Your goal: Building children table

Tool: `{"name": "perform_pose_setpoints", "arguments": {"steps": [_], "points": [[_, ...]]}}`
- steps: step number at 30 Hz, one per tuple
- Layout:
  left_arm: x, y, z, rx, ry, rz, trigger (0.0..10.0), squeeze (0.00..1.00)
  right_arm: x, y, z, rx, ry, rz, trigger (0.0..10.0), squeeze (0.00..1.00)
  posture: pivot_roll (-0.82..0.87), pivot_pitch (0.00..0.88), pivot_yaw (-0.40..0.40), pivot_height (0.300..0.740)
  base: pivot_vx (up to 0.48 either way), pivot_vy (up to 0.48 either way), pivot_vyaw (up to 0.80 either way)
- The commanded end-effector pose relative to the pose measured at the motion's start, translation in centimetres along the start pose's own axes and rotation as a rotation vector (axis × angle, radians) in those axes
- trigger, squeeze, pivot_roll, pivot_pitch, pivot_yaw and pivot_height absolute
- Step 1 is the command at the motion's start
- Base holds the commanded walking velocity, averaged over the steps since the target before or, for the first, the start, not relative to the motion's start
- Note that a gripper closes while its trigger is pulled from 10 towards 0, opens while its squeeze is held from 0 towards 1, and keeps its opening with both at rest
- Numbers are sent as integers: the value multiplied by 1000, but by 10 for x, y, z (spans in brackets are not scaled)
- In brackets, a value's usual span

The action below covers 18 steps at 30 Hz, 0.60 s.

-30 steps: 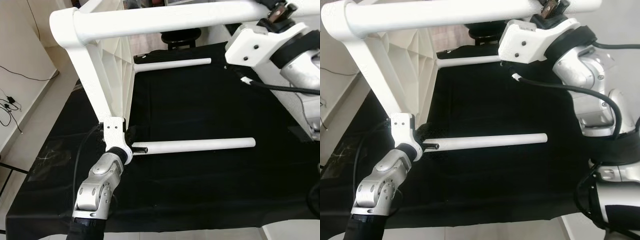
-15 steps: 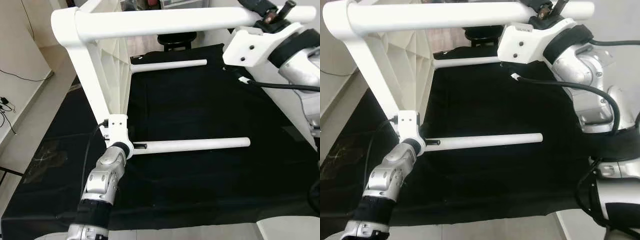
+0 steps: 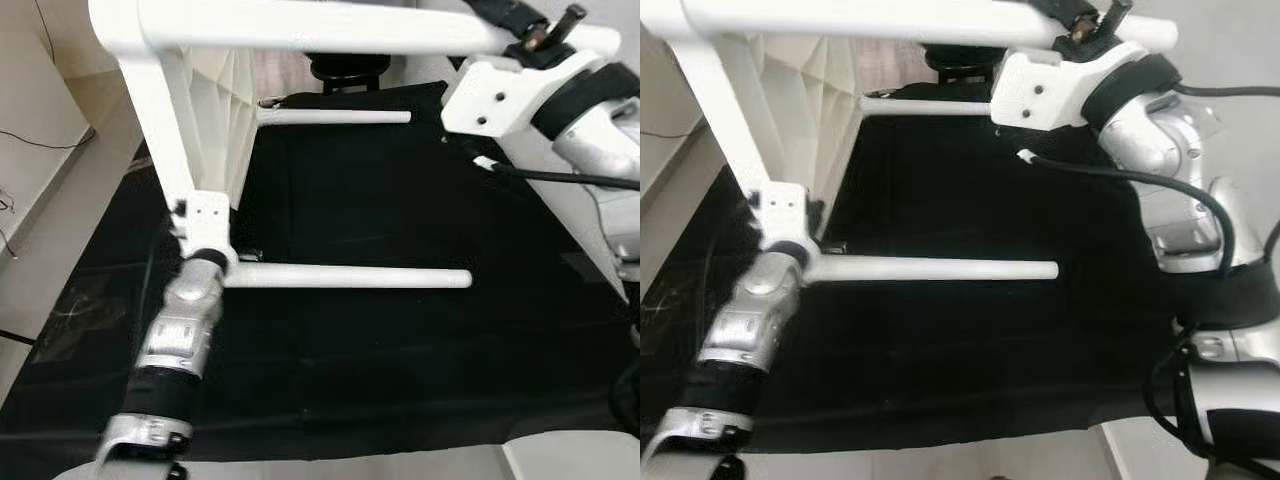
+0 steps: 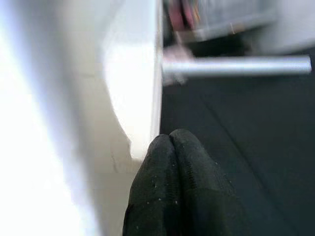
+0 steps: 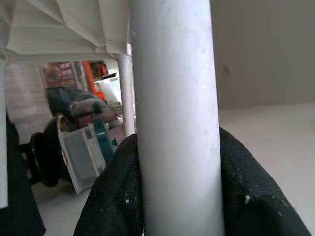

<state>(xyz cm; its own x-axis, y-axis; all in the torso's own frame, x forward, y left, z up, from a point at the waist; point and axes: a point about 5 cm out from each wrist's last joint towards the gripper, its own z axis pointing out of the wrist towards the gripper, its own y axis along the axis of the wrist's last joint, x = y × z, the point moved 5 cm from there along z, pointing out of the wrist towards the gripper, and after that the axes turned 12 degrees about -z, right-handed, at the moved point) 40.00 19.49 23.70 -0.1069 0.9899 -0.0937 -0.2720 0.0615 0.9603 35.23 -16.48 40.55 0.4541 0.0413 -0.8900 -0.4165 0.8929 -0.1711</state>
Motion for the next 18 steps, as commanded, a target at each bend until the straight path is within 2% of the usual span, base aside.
{"name": "perform_pose_setpoints", "arguments": {"steps": [1,2,3,4,5,6,7,8,9,10,12,14,15,16,17,18], "points": [[121,52,-11,-162,407,65,10000,0,24,-79,-32,327,93,83,0,0,-204,120,97,740,0,0,0],[139,74,-12,-217,435,94,10000,0,28,-88,-38,370,102,86,0,0,-192,116,98,740,0,0,0],[139,74,-12,-217,435,94,10000,0,28,-88,-38,370,102,86,0,0,-192,116,98,740,0,0,0],[152,99,-12,-272,447,130,10000,0,36,-98,-45,422,128,98,0,0,-186,113,96,740,0,0,0],[158,128,-11,-333,439,166,10000,0,48,-109,-52,482,152,121,0,0,-169,104,93,740,0,0,0],[161,145,-11,-369,430,187,10000,0,56,-116,-57,519,168,136,0,0,-165,103,92,740,0,0,0],[161,145,-11,-369,430,187,10000,0,56,-116,-57,519,168,136,0,0,-165,103,92,740,0,0,0],[159,162,-10,-401,412,208,10000,0,67,-121,-63,555,194,163,0,0,-147,96,86,740,0,0,0],[159,162,-10,-401,412,208,10000,0,67,-121,-63,555,194,163,0,0,-147,96,86,740,0,0,0],[148,188,-4,-444,354,233,10000,0,93,-123,-70,601,239,237,0,0,-126,91,87,740,0,0,0],[148,188,-4,-444,354,233,10000,0,93,-123,-70,601,239,237,0,0,-126,91,87,740,0,0,0],[120,232,6,-511,224,242,10000,0,157,-110,-82,668,367,410,0,0,-95,84,88,740,0,0,0],[102,242,12,-514,147,220,10000,0,188,-96,-87,697,422,524,0,0,-82,85,86,740,0,0,0],[102,242,12,-514,147,220,10000,0,188,-96,-87,697,422,524,0,0,-82,85,86,740,0,0,0],[91,245,16,-510,100,201,10000,0,205,-86,-90,713,452,593,0,0,-82,85,86,740,0,0,0],[91,245,16,-510,100,201,10000,0,205,-86,-90,713,452,593,0,0,-82,85,86,740,0,0,0]]}}
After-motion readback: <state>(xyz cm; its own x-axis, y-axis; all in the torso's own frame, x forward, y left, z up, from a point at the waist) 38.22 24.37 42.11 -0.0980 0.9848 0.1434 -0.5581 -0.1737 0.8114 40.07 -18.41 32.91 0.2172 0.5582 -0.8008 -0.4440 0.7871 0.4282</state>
